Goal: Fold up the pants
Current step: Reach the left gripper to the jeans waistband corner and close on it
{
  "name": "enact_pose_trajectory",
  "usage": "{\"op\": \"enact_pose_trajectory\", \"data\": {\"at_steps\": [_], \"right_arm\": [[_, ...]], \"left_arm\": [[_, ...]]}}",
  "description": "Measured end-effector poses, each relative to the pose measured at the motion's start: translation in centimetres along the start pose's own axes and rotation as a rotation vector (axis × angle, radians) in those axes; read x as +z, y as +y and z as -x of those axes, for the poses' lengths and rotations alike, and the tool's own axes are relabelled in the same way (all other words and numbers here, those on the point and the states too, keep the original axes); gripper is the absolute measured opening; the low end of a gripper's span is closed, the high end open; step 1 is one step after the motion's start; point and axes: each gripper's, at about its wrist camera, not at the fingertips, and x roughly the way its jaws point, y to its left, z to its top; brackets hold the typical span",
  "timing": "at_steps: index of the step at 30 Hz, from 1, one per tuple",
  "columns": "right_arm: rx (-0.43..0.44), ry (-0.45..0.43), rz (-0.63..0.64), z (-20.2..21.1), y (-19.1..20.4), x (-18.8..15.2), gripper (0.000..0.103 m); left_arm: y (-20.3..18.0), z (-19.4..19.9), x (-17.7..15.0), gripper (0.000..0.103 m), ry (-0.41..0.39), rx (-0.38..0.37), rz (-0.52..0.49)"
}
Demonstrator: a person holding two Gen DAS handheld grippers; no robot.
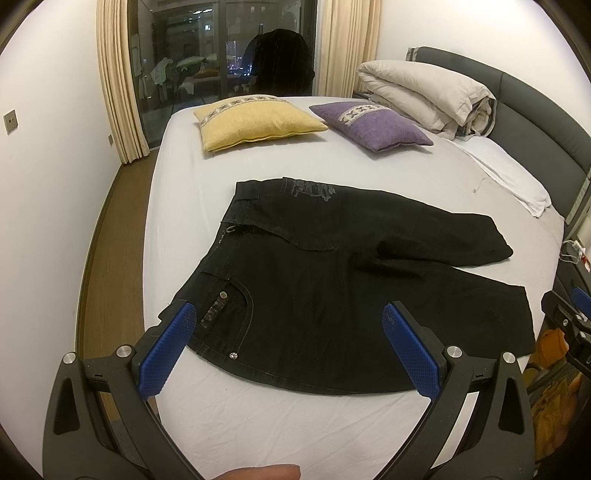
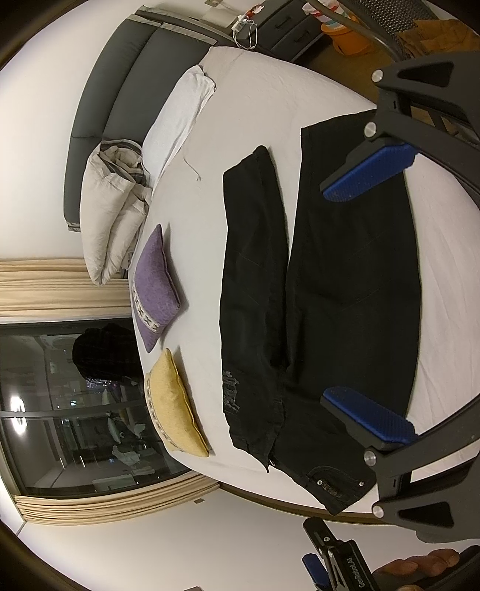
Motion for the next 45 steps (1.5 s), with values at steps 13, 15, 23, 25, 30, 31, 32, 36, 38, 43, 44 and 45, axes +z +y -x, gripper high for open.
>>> {"op": "enact_pose_trajectory", "data": {"at_steps": [13, 15, 23, 25, 30, 31, 32, 36, 38, 43, 44, 45], "right_arm": [[0.210, 0.014, 0.073, -4.2, -0.7, 1.3, 0.103], [0.260, 0.004, 0.110, -5.7, -1.3, 2.9, 0.103], [0.402, 0.027, 0.254, -14.2, -3.3, 8.8, 0.103], [0.444, 0.055, 0.291, -16.6, -3.6, 9.8, 0.103], [0.521, 0.116, 0.340, -22.0, -4.3, 11.3, 0.098], [0.528, 0.128, 0.337, -22.8, -4.5, 11.4, 0.097], [0.540, 0.141, 0.338, -23.8, -4.7, 11.5, 0.096], [0.574, 0.179, 0.351, -26.6, -4.6, 10.8, 0.095], [0.575, 0.203, 0.363, -28.0, -4.4, 10.5, 0.092], [0.590, 0.217, 0.362, -30.9, -3.3, 10.9, 0.088], [0.599, 0.217, 0.362, -31.2, -3.1, 10.9, 0.088], [0.604, 0.218, 0.367, -31.4, -2.8, 10.9, 0.088]], "left_arm": [[1.0, -6.4, 2.7, 0.103, 0.054, -0.203, -0.058], [1.4, -9.1, 4.2, 0.103, 0.114, -0.276, -0.077], [2.2, -21.8, 15.8, 0.103, 0.139, -0.196, -0.321], [1.8, -26.1, 18.8, 0.103, 0.181, -0.195, -0.402], [1.6, -36.5, 23.1, 0.102, 0.331, -0.260, -0.508], [1.6, -38.2, 23.6, 0.102, 0.351, -0.264, -0.533], [1.2, -38.7, 23.1, 0.101, 0.357, -0.271, -0.558], [1.7, -43.5, 24.2, 0.090, 0.442, -0.336, -0.591], [2.1, -45.6, 24.5, 0.069, 0.483, -0.358, -0.578], [2.5, -49.3, 24.4, 0.055, 0.532, -0.396, -0.539], [2.5, -49.7, 24.3, 0.056, 0.541, -0.400, -0.533], [2.6, -50.0, 24.3, 0.056, 0.546, -0.405, -0.528]]}}
